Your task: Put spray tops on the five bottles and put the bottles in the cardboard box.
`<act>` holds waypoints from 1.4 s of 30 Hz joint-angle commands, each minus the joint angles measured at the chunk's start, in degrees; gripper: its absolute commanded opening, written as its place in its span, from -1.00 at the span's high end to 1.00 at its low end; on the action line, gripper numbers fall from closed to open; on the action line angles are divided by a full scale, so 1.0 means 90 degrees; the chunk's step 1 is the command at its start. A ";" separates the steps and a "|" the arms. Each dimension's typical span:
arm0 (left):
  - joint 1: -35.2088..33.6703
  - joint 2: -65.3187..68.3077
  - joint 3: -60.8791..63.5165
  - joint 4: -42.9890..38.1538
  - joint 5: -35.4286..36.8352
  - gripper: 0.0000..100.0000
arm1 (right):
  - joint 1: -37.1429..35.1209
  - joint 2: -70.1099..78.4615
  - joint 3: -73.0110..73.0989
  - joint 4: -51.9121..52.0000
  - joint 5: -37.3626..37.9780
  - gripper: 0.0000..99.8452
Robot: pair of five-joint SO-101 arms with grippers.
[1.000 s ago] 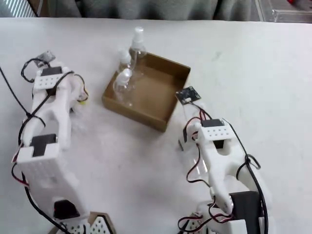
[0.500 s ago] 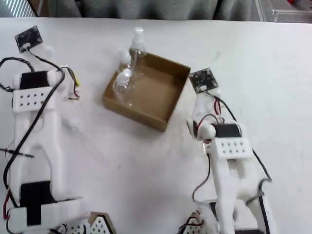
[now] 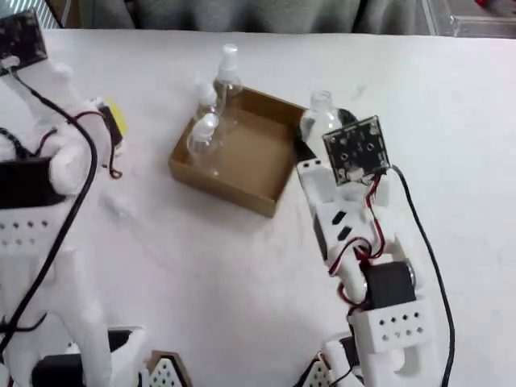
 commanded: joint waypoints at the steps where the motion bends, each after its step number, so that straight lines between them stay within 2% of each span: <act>1: 0.0132 -0.0376 -0.1543 0.0166 -0.0059 0.96 | -0.0630 -0.0484 -0.0234 -0.0366 -0.0918 0.97; 9: 0.0181 -0.0415 -0.3331 0.0127 -0.0068 0.95 | -0.2183 -0.1880 0.0840 -0.0718 -0.1026 0.97; 15: 0.1089 -0.0405 -0.4484 -0.0186 -0.0068 0.95 | -0.3082 -0.2857 0.1836 -0.0894 -0.0987 0.97; 20: 0.1656 -0.0386 -0.4562 -0.0703 -0.0088 0.95 | -0.3844 -0.3111 0.2188 -0.0835 -0.0977 0.97; 24: 0.2046 -0.0396 -0.4562 -0.0742 -0.0703 0.96 | -0.4440 -0.3131 0.2432 -0.0835 -0.0967 0.97; 31: 0.2828 -0.0415 -0.4620 -0.0410 -0.0879 0.96 | -0.4684 -0.3131 0.2501 -0.0825 -0.0967 0.97; 42: 0.3092 -0.0982 -0.4562 0.0049 -0.0821 0.96 | -0.4684 -0.3131 0.2501 -0.0825 -0.0967 0.97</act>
